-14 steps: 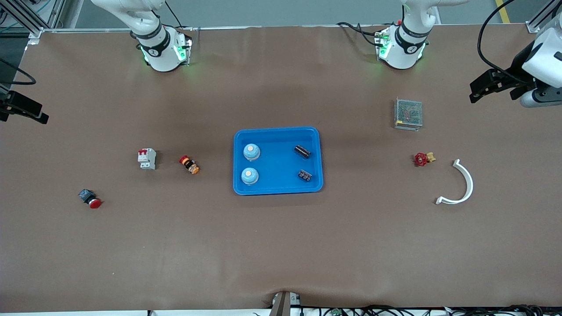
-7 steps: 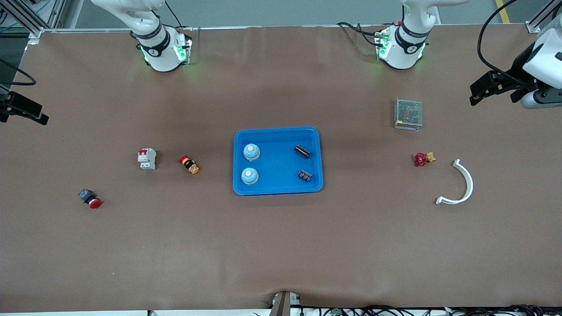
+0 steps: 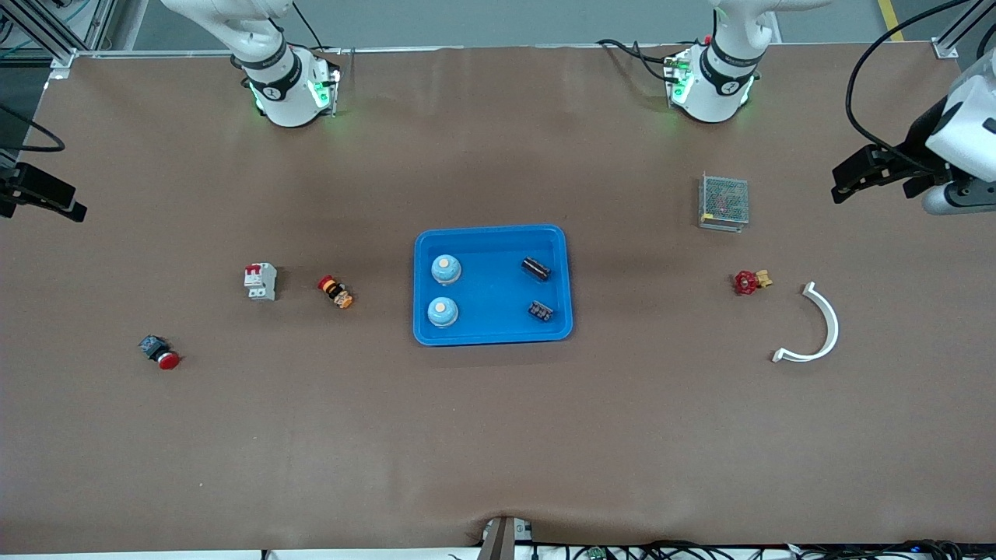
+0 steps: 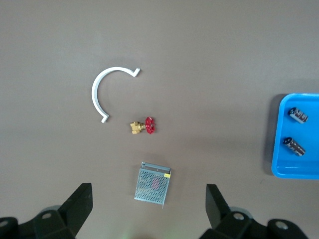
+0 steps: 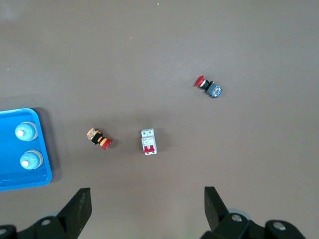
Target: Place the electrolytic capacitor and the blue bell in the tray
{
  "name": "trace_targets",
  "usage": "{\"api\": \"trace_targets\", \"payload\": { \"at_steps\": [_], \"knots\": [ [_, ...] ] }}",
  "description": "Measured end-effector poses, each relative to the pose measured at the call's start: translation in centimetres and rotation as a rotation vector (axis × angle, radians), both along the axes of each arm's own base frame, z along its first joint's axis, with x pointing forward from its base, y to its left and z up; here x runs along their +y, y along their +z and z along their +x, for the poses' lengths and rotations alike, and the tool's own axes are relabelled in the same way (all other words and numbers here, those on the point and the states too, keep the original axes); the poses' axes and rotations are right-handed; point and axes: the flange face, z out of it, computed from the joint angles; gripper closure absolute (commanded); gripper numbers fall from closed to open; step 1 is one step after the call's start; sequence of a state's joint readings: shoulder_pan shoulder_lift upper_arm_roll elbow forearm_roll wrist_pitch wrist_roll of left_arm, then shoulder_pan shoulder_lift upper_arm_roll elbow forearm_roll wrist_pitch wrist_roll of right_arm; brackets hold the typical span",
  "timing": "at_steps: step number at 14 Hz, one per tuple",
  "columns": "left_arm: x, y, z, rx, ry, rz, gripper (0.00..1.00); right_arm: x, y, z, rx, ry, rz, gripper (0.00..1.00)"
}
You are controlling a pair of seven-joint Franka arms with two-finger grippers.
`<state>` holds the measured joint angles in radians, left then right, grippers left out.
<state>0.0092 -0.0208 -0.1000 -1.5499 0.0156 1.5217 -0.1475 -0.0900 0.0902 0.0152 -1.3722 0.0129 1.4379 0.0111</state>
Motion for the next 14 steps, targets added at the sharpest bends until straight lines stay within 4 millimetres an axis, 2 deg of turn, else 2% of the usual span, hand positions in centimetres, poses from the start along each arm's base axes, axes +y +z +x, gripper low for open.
{"api": "trace_targets", "payload": {
  "at_steps": [3, 7, 10, 14],
  "knots": [
    [0.0, 1.8, -0.2, -0.036, 0.000, -0.003, 0.00, 0.1, 0.0, 0.0, 0.000, 0.002, 0.000, 0.00],
    [-0.9, 3.0, -0.9, -0.051, -0.016, -0.002, 0.00, 0.1, 0.0, 0.0, 0.001, 0.003, 0.000, 0.00],
    [-2.0, 3.3, -1.7, -0.037, -0.037, 0.001, 0.00, 0.2, 0.0, 0.0, 0.001, 0.003, 0.000, 0.00],
    [-2.1, 3.0, -2.1, -0.001, -0.039, 0.005, 0.00, 0.2, 0.0, 0.0, 0.001, 0.003, 0.000, 0.00]
  ]
}}
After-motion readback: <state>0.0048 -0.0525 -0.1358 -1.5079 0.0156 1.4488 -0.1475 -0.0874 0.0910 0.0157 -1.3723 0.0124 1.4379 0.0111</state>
